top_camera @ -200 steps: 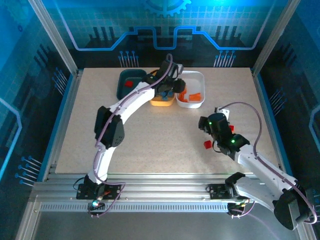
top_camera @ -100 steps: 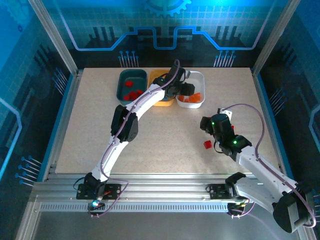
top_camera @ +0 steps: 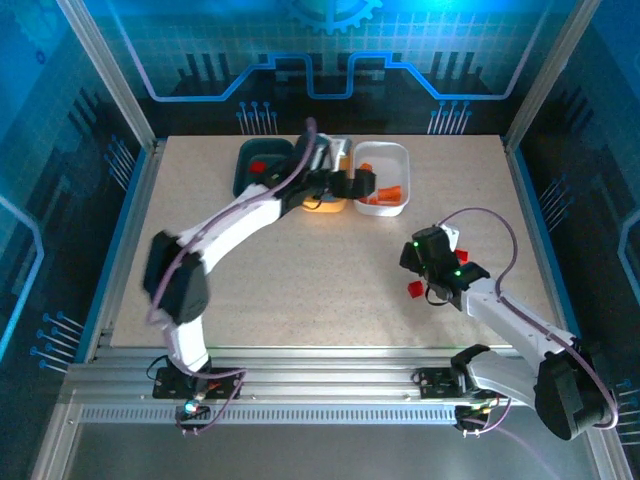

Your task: Sort the legos into containers by color

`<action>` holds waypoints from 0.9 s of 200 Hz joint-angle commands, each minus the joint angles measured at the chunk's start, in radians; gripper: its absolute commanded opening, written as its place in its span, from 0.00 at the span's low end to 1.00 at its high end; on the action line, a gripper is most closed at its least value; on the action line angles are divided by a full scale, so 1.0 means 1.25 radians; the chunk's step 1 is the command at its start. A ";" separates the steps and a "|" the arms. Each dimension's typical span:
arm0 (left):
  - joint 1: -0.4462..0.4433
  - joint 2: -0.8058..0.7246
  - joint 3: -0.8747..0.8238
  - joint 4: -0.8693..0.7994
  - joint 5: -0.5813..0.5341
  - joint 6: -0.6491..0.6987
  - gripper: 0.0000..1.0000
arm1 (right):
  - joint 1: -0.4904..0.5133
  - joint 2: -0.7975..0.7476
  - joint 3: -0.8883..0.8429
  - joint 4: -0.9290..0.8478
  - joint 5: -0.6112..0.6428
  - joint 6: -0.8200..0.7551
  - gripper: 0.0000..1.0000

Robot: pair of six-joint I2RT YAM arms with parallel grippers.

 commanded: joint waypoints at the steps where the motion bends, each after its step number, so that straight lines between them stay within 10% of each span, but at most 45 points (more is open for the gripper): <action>1: 0.034 -0.136 -0.224 0.139 0.011 -0.091 0.99 | -0.009 -0.011 -0.030 -0.060 -0.039 0.066 0.84; 71: 0.075 -0.407 -0.700 0.203 0.058 -0.214 0.99 | 0.001 0.029 -0.063 -0.113 -0.170 0.067 0.84; 180: 0.080 -0.653 -0.863 0.138 0.052 -0.206 0.99 | 0.126 0.377 0.148 -0.210 -0.110 0.017 0.64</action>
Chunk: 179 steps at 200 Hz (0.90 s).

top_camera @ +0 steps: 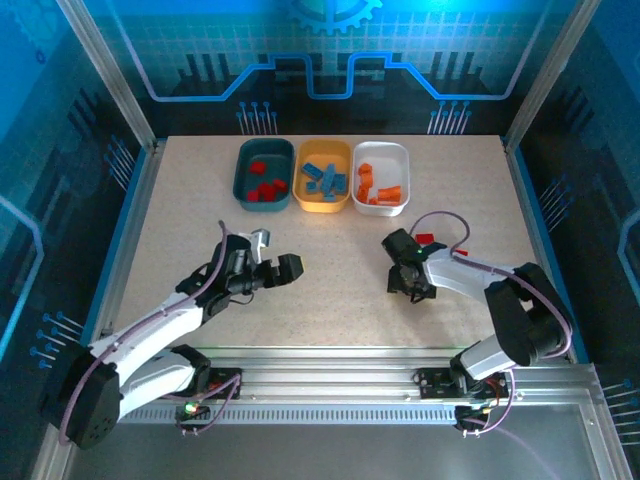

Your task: Sort the legos into containers by color

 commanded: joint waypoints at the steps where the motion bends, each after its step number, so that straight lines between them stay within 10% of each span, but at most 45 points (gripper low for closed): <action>1: 0.003 -0.050 -0.022 -0.028 0.013 0.003 0.99 | 0.052 0.037 0.029 -0.037 0.005 0.009 0.64; 94: 0.015 -0.115 -0.040 -0.074 0.000 0.016 0.99 | 0.098 0.099 0.092 -0.029 -0.002 -0.003 0.31; 179: 0.172 -0.133 -0.002 -0.271 -0.094 -0.027 0.99 | 0.223 0.189 0.426 0.028 -0.028 -0.109 0.30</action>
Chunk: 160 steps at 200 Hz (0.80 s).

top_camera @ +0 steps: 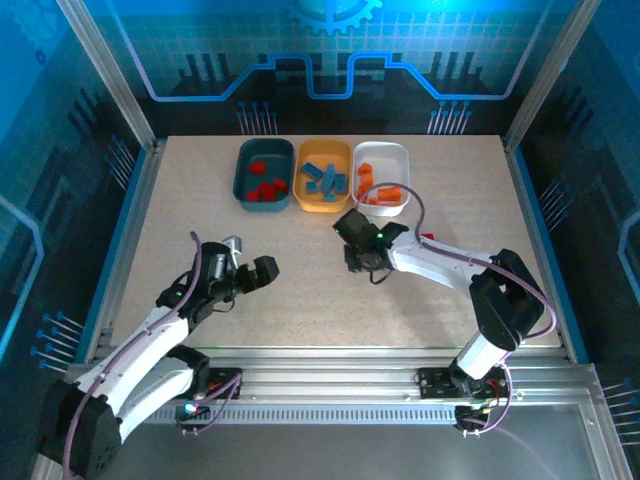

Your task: Sort the legos into containers by color

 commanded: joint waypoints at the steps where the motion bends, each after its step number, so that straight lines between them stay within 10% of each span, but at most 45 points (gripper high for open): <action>1: 0.052 -0.007 0.030 -0.091 -0.017 -0.021 0.99 | 0.036 0.080 0.124 0.036 -0.039 -0.059 0.30; 80: 0.221 -0.011 -0.025 -0.137 0.026 -0.089 0.99 | 0.027 0.396 0.597 0.063 -0.123 -0.249 0.30; 160: 0.232 0.016 -0.038 -0.074 0.117 -0.069 0.99 | -0.022 0.661 0.971 0.016 -0.177 -0.335 0.32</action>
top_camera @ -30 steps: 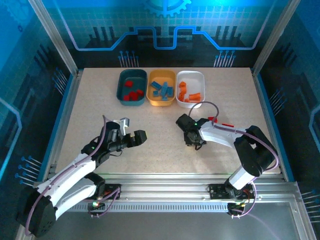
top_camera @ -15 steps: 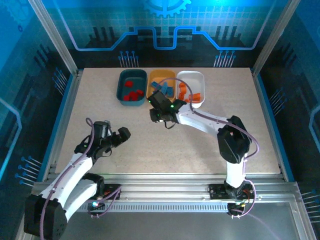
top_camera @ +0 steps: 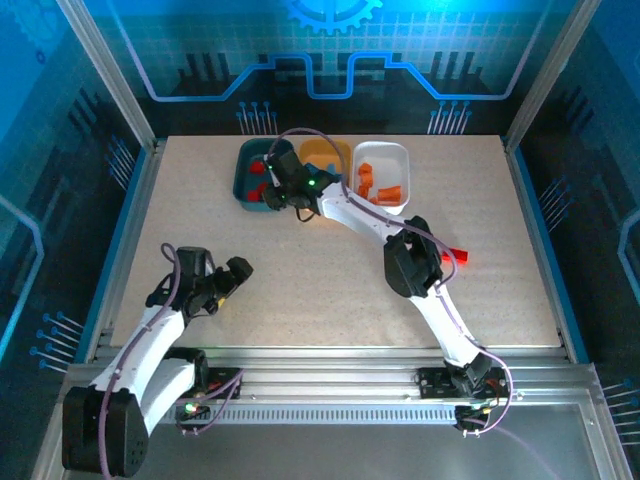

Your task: Sort the legos into containers by color

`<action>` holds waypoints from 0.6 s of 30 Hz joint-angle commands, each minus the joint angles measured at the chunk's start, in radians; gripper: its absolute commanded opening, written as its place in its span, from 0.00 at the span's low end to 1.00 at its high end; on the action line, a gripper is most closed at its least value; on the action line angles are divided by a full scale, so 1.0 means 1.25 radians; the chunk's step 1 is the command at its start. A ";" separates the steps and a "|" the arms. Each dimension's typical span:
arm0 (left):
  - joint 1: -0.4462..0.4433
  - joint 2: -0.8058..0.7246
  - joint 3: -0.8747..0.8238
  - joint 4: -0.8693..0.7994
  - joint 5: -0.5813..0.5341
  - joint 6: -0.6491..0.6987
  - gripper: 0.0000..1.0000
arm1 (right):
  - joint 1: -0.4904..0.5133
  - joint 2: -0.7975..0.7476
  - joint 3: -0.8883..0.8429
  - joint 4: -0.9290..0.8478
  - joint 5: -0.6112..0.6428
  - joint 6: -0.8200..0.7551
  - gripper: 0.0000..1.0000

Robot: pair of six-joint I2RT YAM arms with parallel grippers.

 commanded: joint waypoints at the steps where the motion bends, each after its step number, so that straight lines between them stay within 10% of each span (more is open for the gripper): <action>1: 0.009 -0.005 -0.001 0.015 0.047 0.008 0.99 | -0.024 0.054 0.088 -0.035 -0.031 -0.036 0.32; 8: 0.009 -0.014 -0.002 0.040 0.080 0.013 0.99 | -0.051 0.151 0.247 -0.052 -0.083 -0.043 0.35; 12: 0.009 -0.014 -0.008 0.052 0.091 0.014 0.99 | -0.055 0.204 0.350 -0.088 -0.086 -0.045 0.71; 18: 0.009 -0.015 -0.014 0.094 0.127 -0.001 0.99 | -0.052 0.079 0.207 -0.048 -0.040 -0.045 0.73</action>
